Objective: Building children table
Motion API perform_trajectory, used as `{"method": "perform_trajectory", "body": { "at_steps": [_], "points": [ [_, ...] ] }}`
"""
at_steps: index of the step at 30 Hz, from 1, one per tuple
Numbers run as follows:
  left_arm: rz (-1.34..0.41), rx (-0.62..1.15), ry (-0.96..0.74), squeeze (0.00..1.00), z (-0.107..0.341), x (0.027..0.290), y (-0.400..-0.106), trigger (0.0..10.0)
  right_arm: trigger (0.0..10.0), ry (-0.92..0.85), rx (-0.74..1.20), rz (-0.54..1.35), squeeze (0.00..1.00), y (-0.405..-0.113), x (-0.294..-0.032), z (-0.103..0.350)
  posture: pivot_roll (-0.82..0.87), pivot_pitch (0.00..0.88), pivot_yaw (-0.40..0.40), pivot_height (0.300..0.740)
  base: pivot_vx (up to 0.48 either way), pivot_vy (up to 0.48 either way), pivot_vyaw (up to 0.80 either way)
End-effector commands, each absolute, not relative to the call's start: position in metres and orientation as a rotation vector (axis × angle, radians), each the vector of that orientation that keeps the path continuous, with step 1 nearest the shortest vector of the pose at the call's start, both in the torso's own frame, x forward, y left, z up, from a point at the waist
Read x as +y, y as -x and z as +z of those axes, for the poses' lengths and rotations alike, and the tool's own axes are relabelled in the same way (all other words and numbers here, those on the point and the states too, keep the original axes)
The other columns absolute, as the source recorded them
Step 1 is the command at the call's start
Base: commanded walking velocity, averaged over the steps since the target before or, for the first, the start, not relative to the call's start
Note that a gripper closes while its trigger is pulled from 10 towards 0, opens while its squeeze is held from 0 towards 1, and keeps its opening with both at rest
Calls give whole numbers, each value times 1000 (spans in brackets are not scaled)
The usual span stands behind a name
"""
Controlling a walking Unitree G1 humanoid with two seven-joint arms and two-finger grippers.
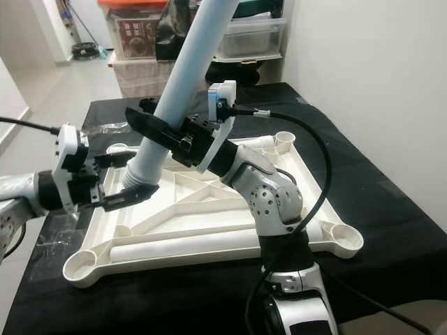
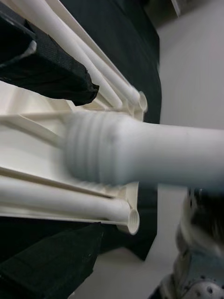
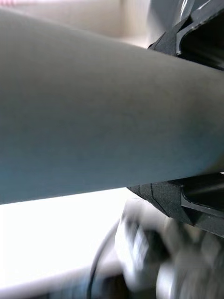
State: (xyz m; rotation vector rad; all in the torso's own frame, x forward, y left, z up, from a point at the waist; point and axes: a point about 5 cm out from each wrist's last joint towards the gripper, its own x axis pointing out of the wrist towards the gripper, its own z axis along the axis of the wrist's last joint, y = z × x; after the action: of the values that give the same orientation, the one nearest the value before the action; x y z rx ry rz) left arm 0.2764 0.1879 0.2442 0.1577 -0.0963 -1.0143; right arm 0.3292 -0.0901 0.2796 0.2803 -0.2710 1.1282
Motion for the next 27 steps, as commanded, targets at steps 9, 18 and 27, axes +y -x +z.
{"method": "perform_trajectory", "body": {
  "at_steps": [9, 18, 27],
  "points": [
    [-559, -218, -152, 0, 250, 213, -291, 10000, 0, -57, -272, 657, 0, -363, -139, 275, -13, 0, -16, 740, 0, 0, 0],
    [-239, -116, -68, 0, 207, 198, -289, 10000, 10000, 33, -283, 369, 0, -358, -155, 276, -19, 0, -25, 740, 0, 0, 0],
    [-164, -135, -101, 0, 198, 187, -271, 10000, 10000, 52, -213, 298, 0, -339, -155, 241, -6, 0, -36, 740, 0, 0, 0]
  ]
}}
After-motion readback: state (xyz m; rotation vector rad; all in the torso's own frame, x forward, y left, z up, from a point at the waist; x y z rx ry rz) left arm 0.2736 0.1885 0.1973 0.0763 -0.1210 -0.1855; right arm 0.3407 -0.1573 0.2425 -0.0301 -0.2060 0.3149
